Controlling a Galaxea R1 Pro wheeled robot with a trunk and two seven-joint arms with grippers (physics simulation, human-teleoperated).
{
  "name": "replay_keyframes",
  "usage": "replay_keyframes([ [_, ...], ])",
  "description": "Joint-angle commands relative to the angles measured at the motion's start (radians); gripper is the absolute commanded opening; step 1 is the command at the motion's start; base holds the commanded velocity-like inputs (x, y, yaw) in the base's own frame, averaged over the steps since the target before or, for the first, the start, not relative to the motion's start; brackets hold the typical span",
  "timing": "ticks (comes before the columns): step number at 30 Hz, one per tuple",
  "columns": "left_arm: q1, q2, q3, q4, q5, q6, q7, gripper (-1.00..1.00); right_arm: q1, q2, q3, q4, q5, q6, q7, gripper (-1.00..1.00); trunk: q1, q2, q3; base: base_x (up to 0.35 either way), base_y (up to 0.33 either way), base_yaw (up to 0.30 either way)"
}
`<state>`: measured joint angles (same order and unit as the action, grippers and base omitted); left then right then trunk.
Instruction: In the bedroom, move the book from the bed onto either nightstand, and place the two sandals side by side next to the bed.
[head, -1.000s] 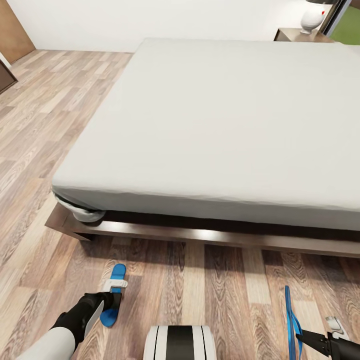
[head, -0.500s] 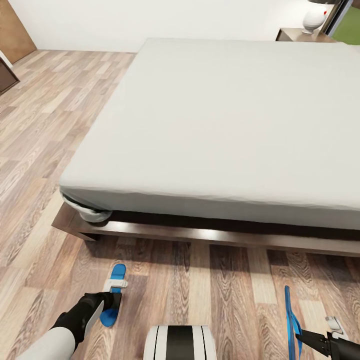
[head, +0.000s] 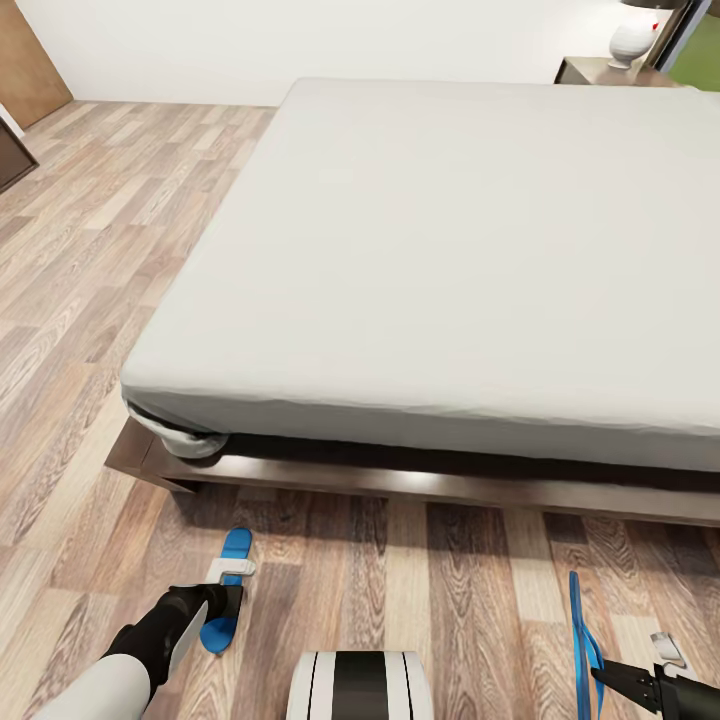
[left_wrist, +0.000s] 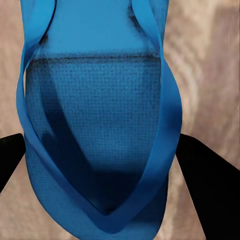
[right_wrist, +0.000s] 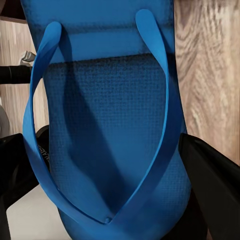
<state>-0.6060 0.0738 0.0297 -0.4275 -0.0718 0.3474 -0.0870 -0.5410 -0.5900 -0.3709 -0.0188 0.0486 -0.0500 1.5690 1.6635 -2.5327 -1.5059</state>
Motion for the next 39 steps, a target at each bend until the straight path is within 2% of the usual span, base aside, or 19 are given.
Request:
replay_keyframes([
  [1,0.000,0.000,0.003,-0.002,-0.008,0.005,-0.007,-1.00,0.000,0.000,-0.005,0.000,0.005,-0.005,0.002,-1.00,0.000,0.000,-0.001,0.028,0.011,0.000],
  [6,0.000,-0.001,0.003,-0.002,-0.008,0.005,-0.007,-1.00,0.000,0.000,-0.005,0.000,0.005,-0.005,0.002,-1.00,0.000,0.000,-0.001,0.007,0.003,0.000],
  [9,0.000,-0.002,0.003,-0.002,-0.008,0.005,-0.007,-1.00,0.000,-0.001,-0.005,0.000,0.005,-0.005,0.002,-1.00,0.001,-0.001,-0.012,0.000,0.000,0.000],
  [16,0.000,-0.002,0.003,-0.002,-0.008,0.005,-0.007,-1.00,0.000,-0.001,-0.005,0.000,0.005,-0.005,0.002,-1.00,0.001,-0.001,-0.012,0.000,0.000,0.000],
  [21,0.000,-0.002,0.003,-0.002,-0.008,0.005,-0.007,-1.00,0.000,0.000,-0.005,0.000,0.005,-0.005,0.002,-1.00,0.004,-0.002,-0.032,0.000,0.000,0.000],
  [31,0.000,-0.002,0.003,-0.002,-0.008,0.005,-0.007,-1.00,0.000,0.000,-0.005,0.000,0.005,-0.005,0.002,-1.00,0.004,-0.002,-0.032,0.000,0.000,0.000],
  [35,0.000,-0.002,0.003,-0.002,-0.008,0.005,-0.007,-1.00,0.000,0.000,-0.005,0.000,0.005,-0.005,0.002,-1.00,0.005,-0.003,-0.047,0.000,0.000,0.000],
  [39,0.000,-0.002,0.002,-0.002,-0.008,0.005,-0.007,-1.00,0.000,0.000,-0.005,0.000,0.005,-0.005,0.002,-1.00,0.005,-0.003,-0.047,0.000,0.000,0.000],
])
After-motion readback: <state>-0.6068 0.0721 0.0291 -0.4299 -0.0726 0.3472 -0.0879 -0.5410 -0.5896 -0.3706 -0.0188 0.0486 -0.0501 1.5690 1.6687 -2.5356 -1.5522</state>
